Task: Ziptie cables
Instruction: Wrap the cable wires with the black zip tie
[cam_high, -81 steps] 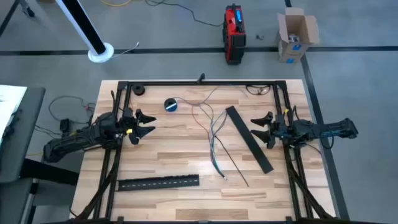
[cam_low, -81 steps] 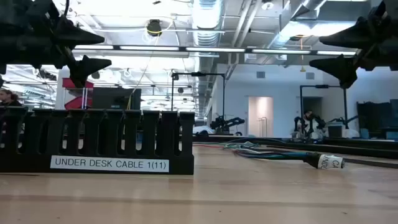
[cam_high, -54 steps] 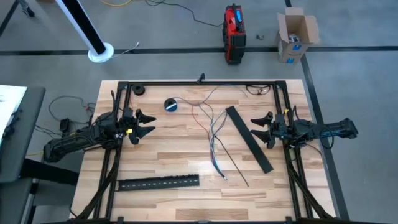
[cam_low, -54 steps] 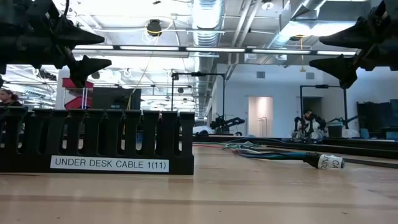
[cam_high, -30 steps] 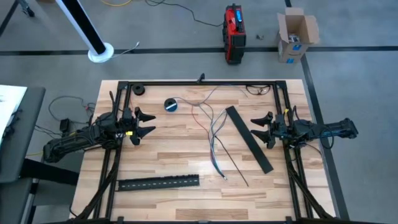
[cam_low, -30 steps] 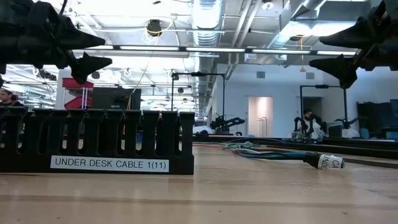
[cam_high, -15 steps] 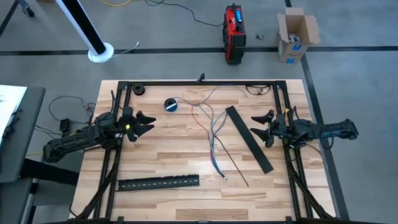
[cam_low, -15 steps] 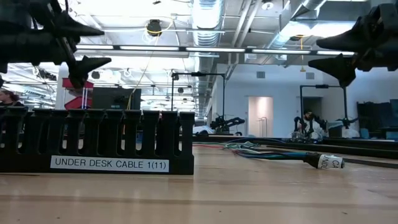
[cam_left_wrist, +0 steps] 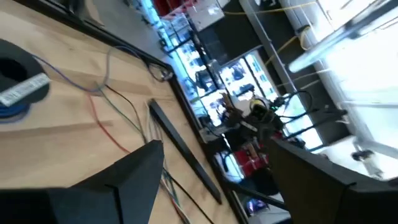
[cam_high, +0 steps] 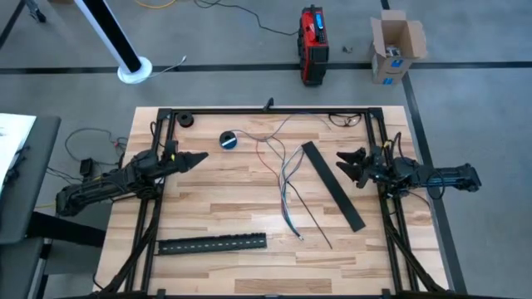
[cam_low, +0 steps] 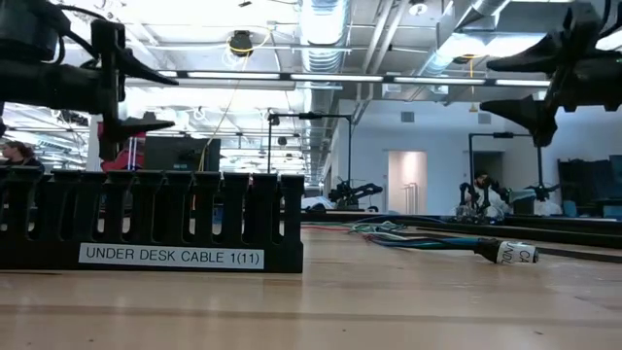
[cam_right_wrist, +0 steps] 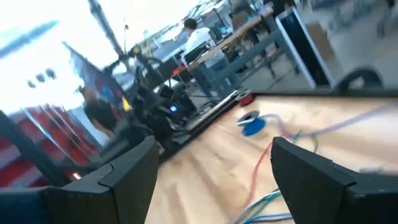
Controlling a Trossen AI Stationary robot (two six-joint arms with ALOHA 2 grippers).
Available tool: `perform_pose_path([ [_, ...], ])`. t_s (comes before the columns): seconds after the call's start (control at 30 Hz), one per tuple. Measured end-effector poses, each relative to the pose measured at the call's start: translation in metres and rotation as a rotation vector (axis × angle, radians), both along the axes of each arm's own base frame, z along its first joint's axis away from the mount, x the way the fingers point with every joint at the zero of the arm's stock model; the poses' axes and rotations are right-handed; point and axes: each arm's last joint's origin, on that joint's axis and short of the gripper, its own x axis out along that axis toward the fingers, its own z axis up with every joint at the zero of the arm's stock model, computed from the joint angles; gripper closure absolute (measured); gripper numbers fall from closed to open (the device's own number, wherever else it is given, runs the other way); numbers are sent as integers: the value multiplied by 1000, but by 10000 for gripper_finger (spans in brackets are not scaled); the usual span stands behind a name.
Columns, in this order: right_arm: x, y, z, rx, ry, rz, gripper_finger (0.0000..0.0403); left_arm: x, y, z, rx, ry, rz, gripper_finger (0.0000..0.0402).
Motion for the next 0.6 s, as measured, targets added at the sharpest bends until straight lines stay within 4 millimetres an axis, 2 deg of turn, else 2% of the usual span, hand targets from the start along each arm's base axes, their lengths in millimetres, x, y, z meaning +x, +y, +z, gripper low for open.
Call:
perform_pose_path([
  [0.1,-1,-2,1,84,-38,-57,110,1,2,-1,-27,6,46,125],
  [0.27,-2,-3,10,478,-300,2,110,1,5,-2,-75,-9,156,125],
  [0.33,-4,-3,17,570,-407,51,110,2,5,0,-103,-45,151,125],
  [0.37,-5,-2,23,558,-444,80,110,3,5,4,-107,-86,125,125],
  [0.43,-10,-1,41,428,-499,94,110,5,3,10,-120,-144,76,125],
  [0.53,-27,0,86,212,-664,66,110,7,1,19,-113,-187,49,125],
  [0.6,-37,-1,115,57,-685,9,110,7,0,30,-73,-251,62,125],
])
